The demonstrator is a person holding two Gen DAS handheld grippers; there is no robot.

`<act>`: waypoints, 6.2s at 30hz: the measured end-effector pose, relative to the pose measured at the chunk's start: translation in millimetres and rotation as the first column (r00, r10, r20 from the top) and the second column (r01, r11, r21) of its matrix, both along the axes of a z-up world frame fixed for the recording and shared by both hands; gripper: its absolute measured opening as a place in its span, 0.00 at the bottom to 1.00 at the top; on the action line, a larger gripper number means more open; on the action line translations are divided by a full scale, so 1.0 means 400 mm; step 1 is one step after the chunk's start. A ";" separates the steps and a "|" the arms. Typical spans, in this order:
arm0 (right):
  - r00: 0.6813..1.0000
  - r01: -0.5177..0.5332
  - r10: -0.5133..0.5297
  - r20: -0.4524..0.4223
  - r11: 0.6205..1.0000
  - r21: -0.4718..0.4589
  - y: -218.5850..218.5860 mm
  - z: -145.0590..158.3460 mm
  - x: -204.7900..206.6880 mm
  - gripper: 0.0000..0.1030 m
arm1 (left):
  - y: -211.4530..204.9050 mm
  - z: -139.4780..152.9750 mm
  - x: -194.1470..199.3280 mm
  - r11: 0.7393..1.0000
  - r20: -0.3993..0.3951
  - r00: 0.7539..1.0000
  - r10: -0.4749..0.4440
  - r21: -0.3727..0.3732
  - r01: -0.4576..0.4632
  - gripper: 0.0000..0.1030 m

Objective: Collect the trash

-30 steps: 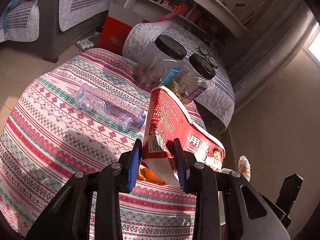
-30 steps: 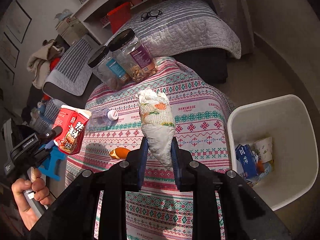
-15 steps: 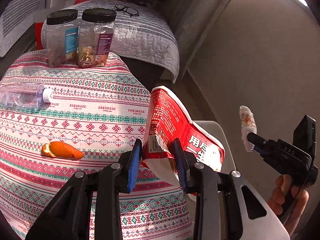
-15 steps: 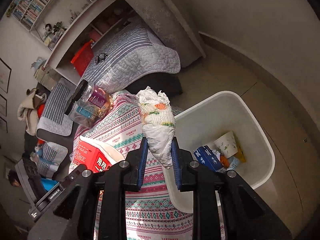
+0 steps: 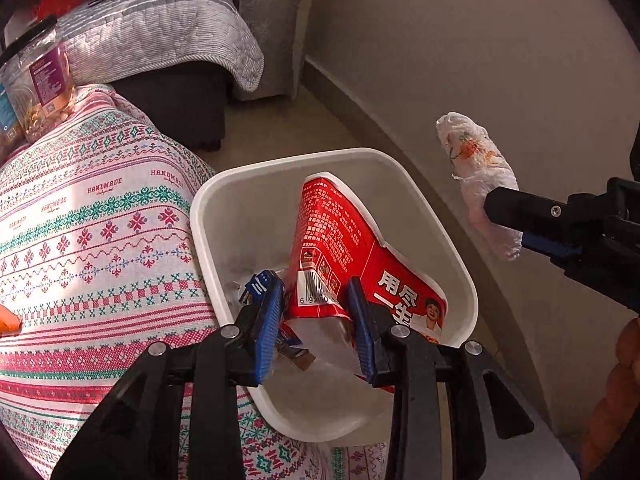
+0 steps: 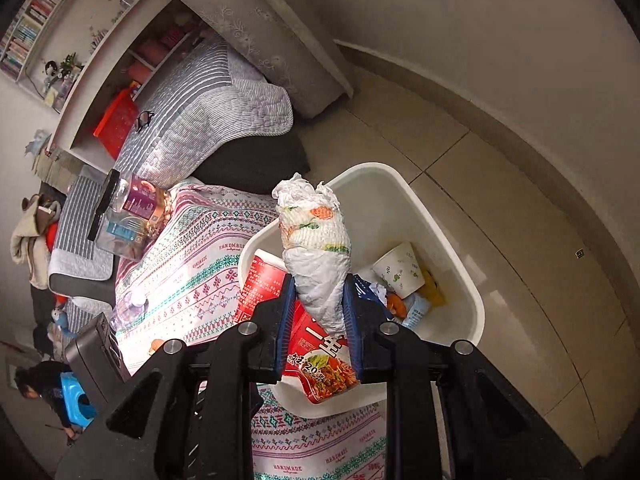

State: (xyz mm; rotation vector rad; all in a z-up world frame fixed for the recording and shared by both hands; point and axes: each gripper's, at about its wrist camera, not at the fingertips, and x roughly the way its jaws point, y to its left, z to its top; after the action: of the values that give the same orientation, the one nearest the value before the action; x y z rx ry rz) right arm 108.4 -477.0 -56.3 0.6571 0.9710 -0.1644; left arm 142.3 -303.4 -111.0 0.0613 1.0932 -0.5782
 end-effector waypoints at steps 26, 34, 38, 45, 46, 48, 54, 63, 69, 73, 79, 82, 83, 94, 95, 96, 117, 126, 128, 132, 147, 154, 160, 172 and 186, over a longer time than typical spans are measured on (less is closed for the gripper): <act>0.993 -0.114 0.113 -0.019 0.989 -0.089 0.137 0.020 0.065 0.59 | 0.404 0.116 0.075 0.981 0.111 0.980 0.168 0.076 -0.177 0.74; 0.939 -0.343 0.342 -0.026 0.938 -0.045 0.371 0.006 0.124 0.59 | 0.682 0.167 0.171 0.923 0.189 0.971 0.146 0.328 -0.203 0.74; 0.893 -0.450 0.447 -0.057 0.889 -0.082 0.506 -0.008 0.152 0.59 | 0.816 0.162 0.227 0.884 0.208 0.969 0.129 0.420 -0.208 0.74; 0.729 -0.684 0.658 -0.188 0.708 -0.175 0.760 -0.071 0.174 0.63 | 0.881 0.105 0.224 0.779 0.186 0.966 -0.182 0.626 0.026 0.83; 0.706 -0.708 0.677 -0.208 0.684 -0.178 0.788 -0.086 0.174 0.63 | 0.887 0.095 0.230 0.763 0.173 0.961 -0.215 0.644 0.054 0.83; 0.666 -0.746 0.704 -0.245 0.632 -0.211 0.837 -0.112 0.178 0.64 | 0.898 0.081 0.256 0.749 0.145 0.959 -0.245 0.656 0.092 0.83; 0.637 -0.767 0.727 -0.258 0.562 -0.309 0.897 -0.132 0.216 0.64 | 0.867 0.046 0.334 0.707 0.078 0.927 -0.367 0.671 0.224 0.83; 0.538 -0.817 0.793 -0.286 0.407 -0.408 0.986 -0.184 0.278 0.64 | 0.864 -0.087 0.414 0.561 -0.116 0.895 -0.432 0.742 0.367 0.86; 0.500 -0.839 0.802 -0.326 0.355 -0.413 1.032 -0.234 0.317 0.34 | 0.917 -0.078 0.462 0.708 -0.112 0.954 -0.279 0.647 0.283 0.67; 0.500 -0.843 0.820 -0.277 0.388 -0.373 1.040 -0.200 0.307 0.15 | 0.954 -0.043 0.421 0.820 -0.044 0.979 -0.198 0.540 0.190 0.63; 0.558 -0.815 0.798 -0.228 0.477 -0.328 0.999 -0.146 0.311 0.13 | 0.998 -0.013 0.365 0.933 -0.026 0.999 0.027 0.359 -0.016 0.61; 0.587 -0.800 0.782 -0.211 0.521 -0.296 0.966 -0.129 0.309 0.13 | 0.989 -0.013 0.326 0.943 -0.060 0.991 0.116 0.320 -0.091 0.61; 0.598 -0.794 0.776 -0.202 0.538 -0.284 0.955 -0.124 0.301 0.13 | 0.989 -0.007 0.317 0.945 -0.077 0.986 0.147 0.304 -0.117 0.61; 0.718 -0.692 0.688 -0.103 0.689 -0.216 0.813 -0.024 0.231 0.13 | 0.806 0.114 0.152 0.948 0.021 0.982 0.189 0.255 -0.188 0.61; 0.727 -0.681 0.680 -0.094 0.699 -0.219 0.802 -0.015 0.223 0.13 | 0.789 0.127 0.133 0.949 0.037 0.980 0.193 0.248 -0.196 0.61; 0.735 -0.673 0.673 -0.082 0.707 -0.219 0.783 -0.003 0.214 0.13 | 0.770 0.140 0.114 0.948 0.057 0.979 0.195 0.246 -0.203 0.61; 0.855 -0.487 0.512 0.080 0.846 -0.216 0.443 0.142 0.030 0.13 | 0.439 0.278 -0.141 0.959 0.210 0.940 0.269 0.036 -0.283 0.62; 0.933 -0.332 0.350 0.086 0.928 -0.170 0.232 0.156 -0.014 0.13 | 0.255 0.246 -0.139 0.975 0.076 0.977 0.198 -0.119 -0.188 0.62; 0.952 -0.288 0.299 0.064 0.947 -0.139 0.179 0.138 -0.017 0.13 | 0.203 0.217 -0.130 0.976 0.034 0.984 0.173 -0.144 -0.166 0.62; 0.974 -0.228 0.228 -0.019 0.968 -0.106 0.108 0.085 -0.016 0.13 | 0.113 0.138 -0.101 0.971 -0.072 0.987 0.141 -0.184 -0.152 0.62; 0.980 -0.082 0.045 -0.196 0.979 -0.185 0.041 -0.011 0.031 0.68 | 0.003 -0.048 0.007 0.979 -0.138 0.983 0.123 -0.148 -0.143 0.86; 0.989 -0.118 0.098 -0.109 0.973 -0.200 0.084 0.051 0.000 0.69 | 0.114 0.003 -0.022 0.978 -0.092 0.986 0.141 -0.140 -0.153 0.86; 0.986 -0.167 0.169 -0.015 0.953 -0.251 0.169 0.116 -0.027 0.71 | 0.219 0.097 -0.073 0.978 -0.018 0.983 0.184 -0.097 -0.185 0.86; 0.962 -0.121 0.192 0.197 0.938 -0.325 0.412 0.197 -0.312 0.79 | 0.507 0.234 -0.280 0.941 0.135 0.933 0.334 0.017 -0.339 0.91; 0.947 -0.101 0.228 0.225 0.879 -0.466 0.624 0.266 -0.494 0.93 | 0.680 0.376 -0.487 0.902 0.310 0.859 0.407 0.009 -0.431 0.93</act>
State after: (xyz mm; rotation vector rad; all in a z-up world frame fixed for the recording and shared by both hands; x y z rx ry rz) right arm -89.2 -227.6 50.0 0.1580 0.6809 -0.1348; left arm -52.7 -31.4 39.5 -0.0220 0.7940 -0.1218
